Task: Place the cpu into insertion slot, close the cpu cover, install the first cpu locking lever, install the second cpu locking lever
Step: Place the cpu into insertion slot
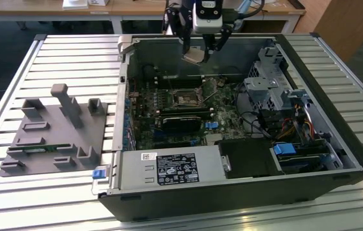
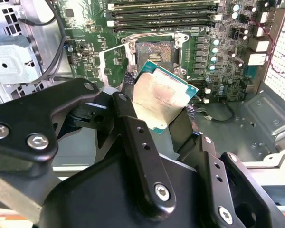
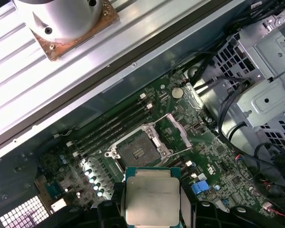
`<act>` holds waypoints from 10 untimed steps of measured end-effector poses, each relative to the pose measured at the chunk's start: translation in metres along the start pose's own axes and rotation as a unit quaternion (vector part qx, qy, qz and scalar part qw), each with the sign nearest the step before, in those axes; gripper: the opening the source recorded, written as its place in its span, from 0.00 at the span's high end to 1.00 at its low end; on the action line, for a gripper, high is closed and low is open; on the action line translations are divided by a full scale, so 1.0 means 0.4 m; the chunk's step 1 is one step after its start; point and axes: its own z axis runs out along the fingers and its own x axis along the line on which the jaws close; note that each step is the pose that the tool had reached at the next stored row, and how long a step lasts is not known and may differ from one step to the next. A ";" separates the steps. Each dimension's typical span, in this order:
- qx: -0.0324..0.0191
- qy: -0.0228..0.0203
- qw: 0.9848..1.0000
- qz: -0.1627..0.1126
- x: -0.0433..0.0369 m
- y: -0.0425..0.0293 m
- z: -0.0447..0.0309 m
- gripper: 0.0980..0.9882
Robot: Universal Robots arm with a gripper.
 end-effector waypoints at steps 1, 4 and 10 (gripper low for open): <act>0.000 0.000 1.000 0.003 0.000 0.000 0.000 0.50; 0.000 -0.001 1.000 0.011 0.000 0.000 0.000 0.50; -0.001 -0.002 1.000 0.026 0.000 0.000 0.000 0.50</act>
